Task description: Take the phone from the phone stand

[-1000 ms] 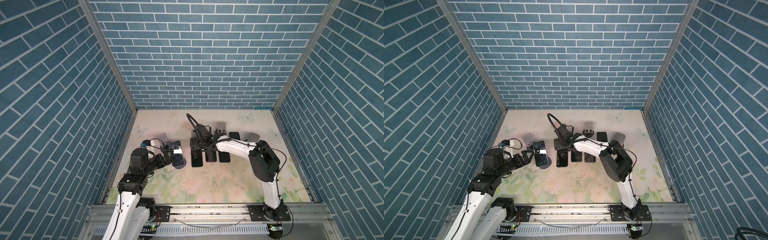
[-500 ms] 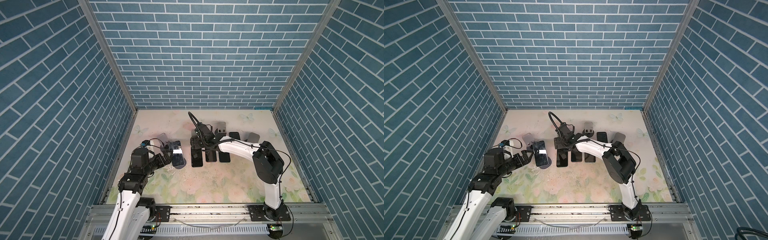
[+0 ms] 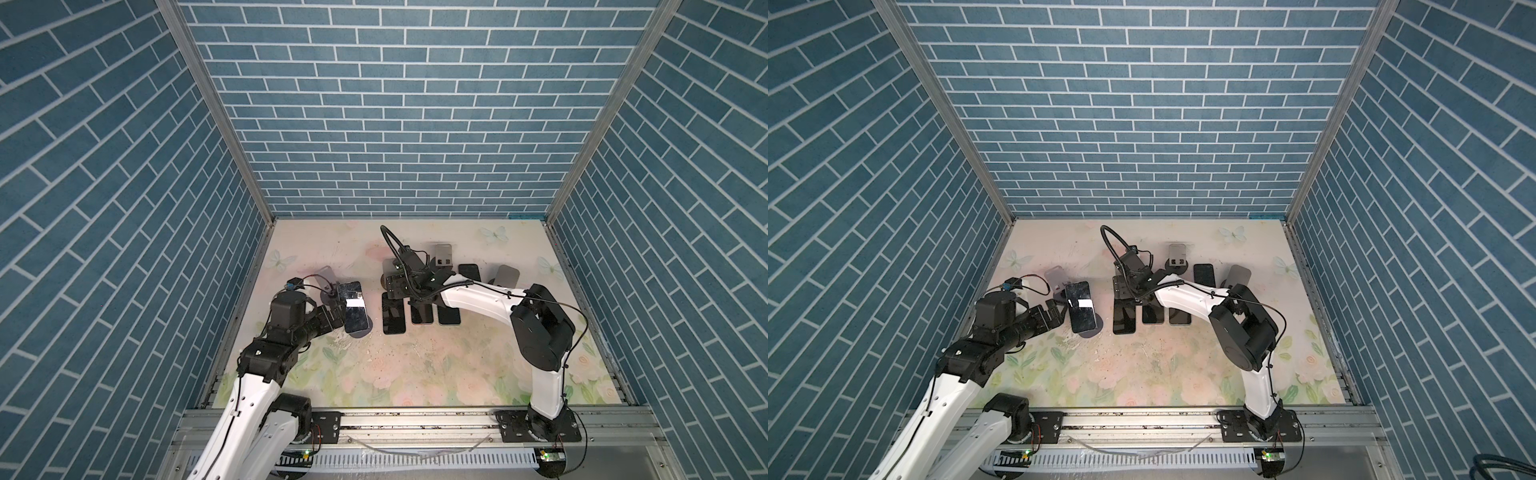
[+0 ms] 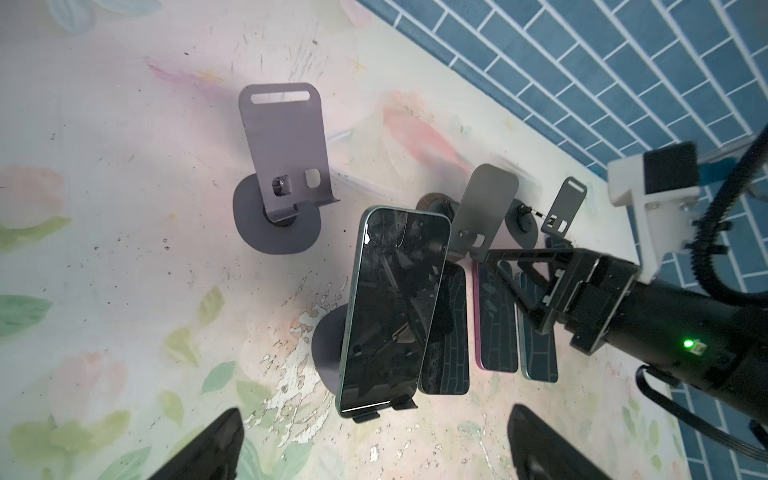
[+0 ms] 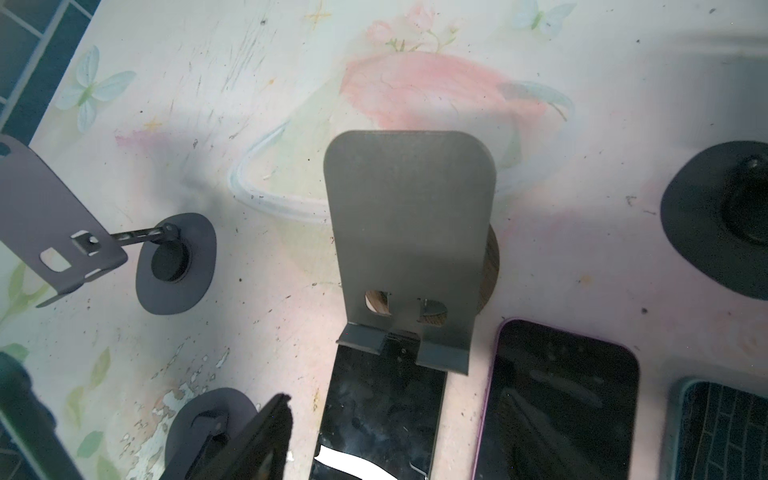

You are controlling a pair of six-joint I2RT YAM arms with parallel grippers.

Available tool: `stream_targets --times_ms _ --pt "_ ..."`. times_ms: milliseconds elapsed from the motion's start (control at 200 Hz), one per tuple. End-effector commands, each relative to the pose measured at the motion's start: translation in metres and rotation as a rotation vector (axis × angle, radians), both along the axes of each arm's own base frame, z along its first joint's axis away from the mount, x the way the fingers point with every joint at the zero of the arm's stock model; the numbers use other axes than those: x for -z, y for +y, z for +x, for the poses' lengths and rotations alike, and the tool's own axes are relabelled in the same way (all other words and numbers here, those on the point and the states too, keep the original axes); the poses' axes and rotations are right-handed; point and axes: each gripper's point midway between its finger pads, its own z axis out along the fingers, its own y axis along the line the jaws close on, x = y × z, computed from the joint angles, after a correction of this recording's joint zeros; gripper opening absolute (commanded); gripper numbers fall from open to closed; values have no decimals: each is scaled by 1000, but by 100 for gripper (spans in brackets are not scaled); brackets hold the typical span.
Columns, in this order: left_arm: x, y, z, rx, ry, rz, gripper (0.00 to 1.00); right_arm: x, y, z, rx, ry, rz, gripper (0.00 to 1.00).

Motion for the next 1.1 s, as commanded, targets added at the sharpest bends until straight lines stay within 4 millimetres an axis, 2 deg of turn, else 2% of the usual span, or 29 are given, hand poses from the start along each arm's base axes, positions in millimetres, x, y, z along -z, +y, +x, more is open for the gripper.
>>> stream_targets --times_ms 0,30,485,855,1095 --pt "3 3 2 -28 24 71 100 -20 -16 8 30 -57 28 79" --pt "-5 0 6 -28 9 77 100 -21 -19 9 34 -58 35 79" --pt "19 -15 27 -95 105 243 100 -31 -69 18 115 -102 45 79" --pt "23 -34 46 -127 89 274 100 -18 -92 18 125 -97 40 79" --pt "22 -38 61 -146 94 338 100 -8 -108 18 140 -77 47 79"
